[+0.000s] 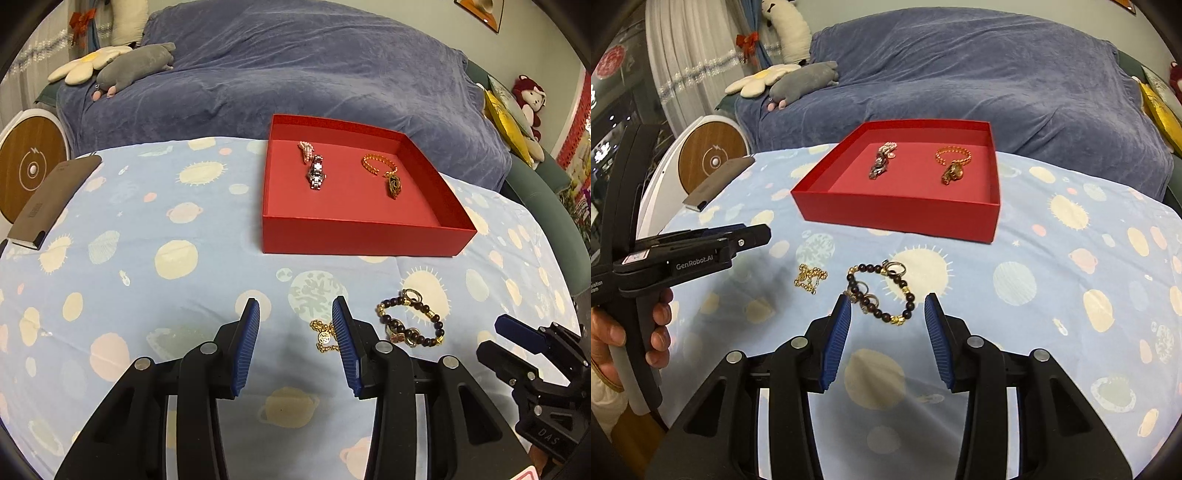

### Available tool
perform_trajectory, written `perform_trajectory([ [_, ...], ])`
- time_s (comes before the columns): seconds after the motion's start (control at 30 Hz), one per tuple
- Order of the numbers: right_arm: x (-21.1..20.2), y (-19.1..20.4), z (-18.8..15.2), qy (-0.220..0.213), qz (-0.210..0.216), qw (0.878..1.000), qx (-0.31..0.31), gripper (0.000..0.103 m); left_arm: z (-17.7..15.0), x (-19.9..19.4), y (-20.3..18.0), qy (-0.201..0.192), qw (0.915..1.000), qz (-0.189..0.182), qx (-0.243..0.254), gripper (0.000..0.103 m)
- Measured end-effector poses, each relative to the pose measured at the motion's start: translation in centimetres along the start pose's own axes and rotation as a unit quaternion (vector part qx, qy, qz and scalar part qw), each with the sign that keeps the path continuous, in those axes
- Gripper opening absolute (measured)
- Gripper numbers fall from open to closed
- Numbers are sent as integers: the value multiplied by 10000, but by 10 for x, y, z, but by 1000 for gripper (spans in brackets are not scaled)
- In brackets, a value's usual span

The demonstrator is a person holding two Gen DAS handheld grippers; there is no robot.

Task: Organize jewelry
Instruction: 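Move the right tool to the dark bead bracelet and grasp it, then grasp the gold chain with the left tool while the right tool lifts the bead bracelet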

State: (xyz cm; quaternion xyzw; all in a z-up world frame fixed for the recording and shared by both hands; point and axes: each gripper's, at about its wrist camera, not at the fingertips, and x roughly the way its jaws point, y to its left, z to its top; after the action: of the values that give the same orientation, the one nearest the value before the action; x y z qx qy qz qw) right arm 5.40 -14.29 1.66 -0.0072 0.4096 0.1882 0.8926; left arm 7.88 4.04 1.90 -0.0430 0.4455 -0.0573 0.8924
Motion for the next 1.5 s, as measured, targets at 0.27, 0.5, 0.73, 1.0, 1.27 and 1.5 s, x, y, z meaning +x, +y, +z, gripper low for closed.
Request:
perform_trajectory([
  [0.27,33,17,1,236,138,9994,-216,31,-9,11,6,180,9998,7,29,39],
  [0.5,54,11,-2,439,62,9989,-167,30,-14,14,16,307,9995,-38,-34,39],
  [0.73,59,7,-5,595,4,9981,-181,25,-15,15,18,360,9993,-89,-76,39],
  [1.0,52,1,-13,886,65,9960,7,16,-15,19,8,399,9991,-120,-30,39],
  [1.27,54,5,-14,886,16,9960,-119,16,-17,25,-6,464,9987,-189,107,39],
  [1.5,41,5,-10,742,61,9972,10,7,-23,27,-5,523,9983,-201,145,39],
])
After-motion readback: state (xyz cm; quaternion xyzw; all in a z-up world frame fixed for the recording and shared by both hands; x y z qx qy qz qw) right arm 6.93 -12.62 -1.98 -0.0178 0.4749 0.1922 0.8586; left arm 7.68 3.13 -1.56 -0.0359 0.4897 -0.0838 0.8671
